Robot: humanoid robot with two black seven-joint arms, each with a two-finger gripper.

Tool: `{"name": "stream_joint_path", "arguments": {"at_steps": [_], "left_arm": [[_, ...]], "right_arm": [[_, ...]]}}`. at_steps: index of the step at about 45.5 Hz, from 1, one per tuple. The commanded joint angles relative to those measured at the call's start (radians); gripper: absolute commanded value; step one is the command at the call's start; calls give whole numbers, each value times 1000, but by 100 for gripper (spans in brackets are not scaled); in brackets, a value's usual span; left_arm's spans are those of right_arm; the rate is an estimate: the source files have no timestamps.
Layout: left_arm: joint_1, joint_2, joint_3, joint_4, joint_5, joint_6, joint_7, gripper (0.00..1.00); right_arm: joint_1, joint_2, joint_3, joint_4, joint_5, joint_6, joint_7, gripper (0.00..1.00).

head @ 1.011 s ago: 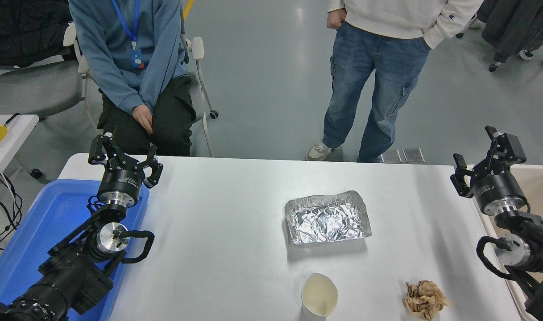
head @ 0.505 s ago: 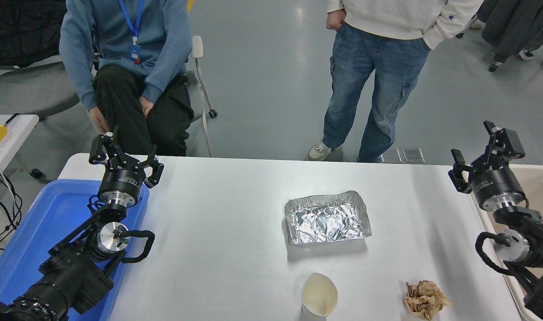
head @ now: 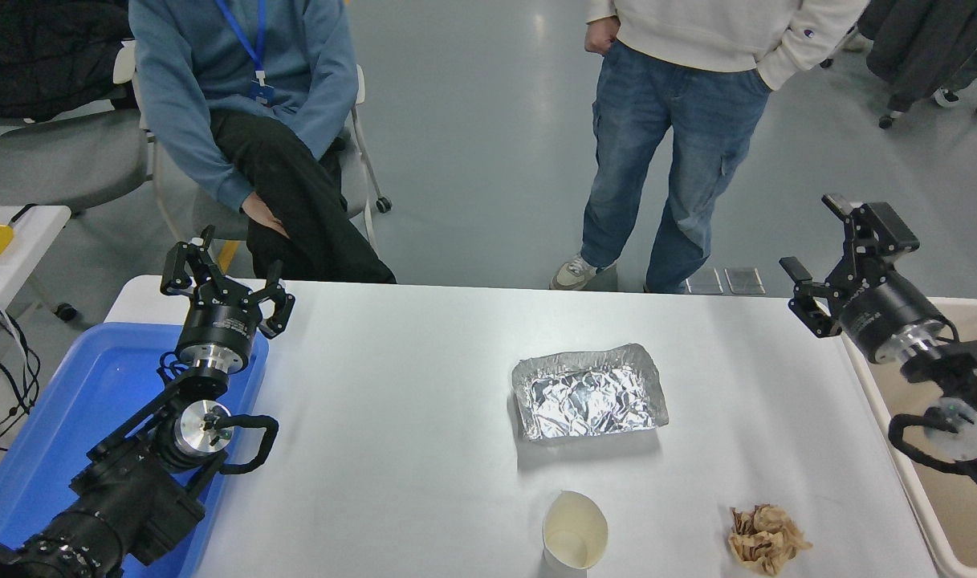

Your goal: Dispose of the paper cup in the dustbin

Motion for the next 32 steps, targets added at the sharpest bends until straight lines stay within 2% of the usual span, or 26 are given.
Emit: {"name": "stream_joint_path", "arguments": {"at_steps": [1,9,18,27,32], "left_arm": [[0,0,0,0,0,0,0,100],[0,0,0,0,0,0,0,100],[0,0,0,0,0,0,0,100],[-1,0,0,0,0,0,0,100],[-1,0,0,0,0,0,0,100]], "right_arm": [[67,-118,-156,165,-194,-12,-19,100],[230,-175,-346,201,-273,0,-45,100],[423,-165,-495,267,-274,51,-293,100],[646,-141,-749,305,-276,180,-298,100],[710,-87,-871,308,-283,186,-300,100]]}}
